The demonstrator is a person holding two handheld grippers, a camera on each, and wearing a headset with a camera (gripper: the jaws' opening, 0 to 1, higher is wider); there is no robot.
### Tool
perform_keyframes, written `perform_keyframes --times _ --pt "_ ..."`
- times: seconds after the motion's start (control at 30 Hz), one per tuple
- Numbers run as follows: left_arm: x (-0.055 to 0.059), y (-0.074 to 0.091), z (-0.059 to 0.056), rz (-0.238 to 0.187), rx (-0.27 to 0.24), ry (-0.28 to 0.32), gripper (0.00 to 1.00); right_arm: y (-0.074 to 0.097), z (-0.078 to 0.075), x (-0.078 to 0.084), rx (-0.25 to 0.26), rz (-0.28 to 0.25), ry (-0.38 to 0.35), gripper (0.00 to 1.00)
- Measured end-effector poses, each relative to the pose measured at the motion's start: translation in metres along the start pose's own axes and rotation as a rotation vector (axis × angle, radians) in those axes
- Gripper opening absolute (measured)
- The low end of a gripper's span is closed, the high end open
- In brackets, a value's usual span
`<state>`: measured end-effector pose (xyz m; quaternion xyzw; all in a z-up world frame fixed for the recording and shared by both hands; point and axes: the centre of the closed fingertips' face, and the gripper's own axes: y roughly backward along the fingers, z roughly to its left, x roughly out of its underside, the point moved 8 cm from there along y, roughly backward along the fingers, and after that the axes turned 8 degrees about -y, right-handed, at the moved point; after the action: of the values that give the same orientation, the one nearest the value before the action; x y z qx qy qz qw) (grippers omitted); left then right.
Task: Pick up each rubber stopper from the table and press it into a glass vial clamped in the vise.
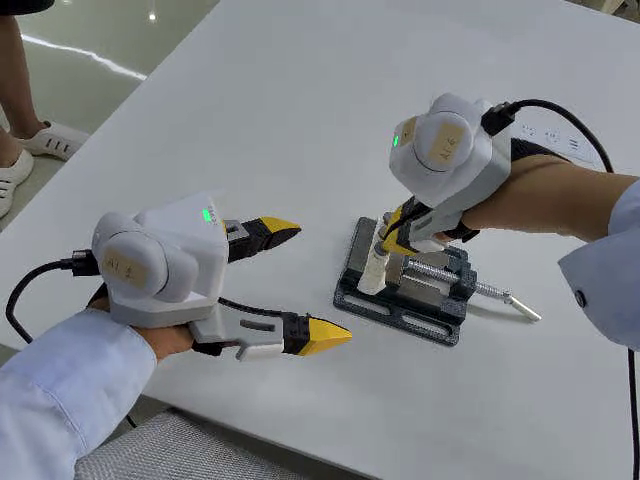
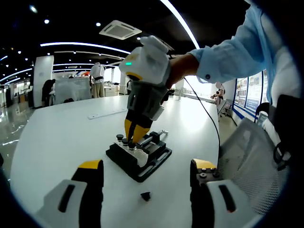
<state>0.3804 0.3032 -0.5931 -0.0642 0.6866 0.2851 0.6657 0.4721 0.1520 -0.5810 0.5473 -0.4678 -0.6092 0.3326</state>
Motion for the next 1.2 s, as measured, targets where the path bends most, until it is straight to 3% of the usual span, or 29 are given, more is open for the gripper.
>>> perform_keyframes --times 0.13,0.33,0.67,0.9,1.03,1.2 --pt "0.002 0.001 -0.001 0.004 -0.001 0.0 0.71 0.005 0.007 0.001 -0.005 -0.047 -0.007 0.06" --pt "0.007 0.003 -0.003 0.022 0.0 0.007 0.71 0.01 0.024 -0.003 -0.064 -0.13 -0.021 0.11" --pt "0.013 0.007 -0.005 0.041 -0.011 0.013 0.71 0.005 0.045 -0.012 -0.103 -0.16 0.009 0.11" --pt "0.019 0.009 -0.006 0.064 -0.02 0.017 0.69 -0.005 0.062 -0.009 -0.126 -0.167 0.006 0.1" --pt "0.023 0.008 -0.007 0.08 -0.023 0.015 0.67 -0.009 0.067 -0.004 -0.115 -0.176 -0.011 0.09" --pt "0.027 0.005 -0.01 0.108 -0.021 0.008 0.64 -0.005 0.073 -0.002 -0.084 -0.249 -0.054 0.1"
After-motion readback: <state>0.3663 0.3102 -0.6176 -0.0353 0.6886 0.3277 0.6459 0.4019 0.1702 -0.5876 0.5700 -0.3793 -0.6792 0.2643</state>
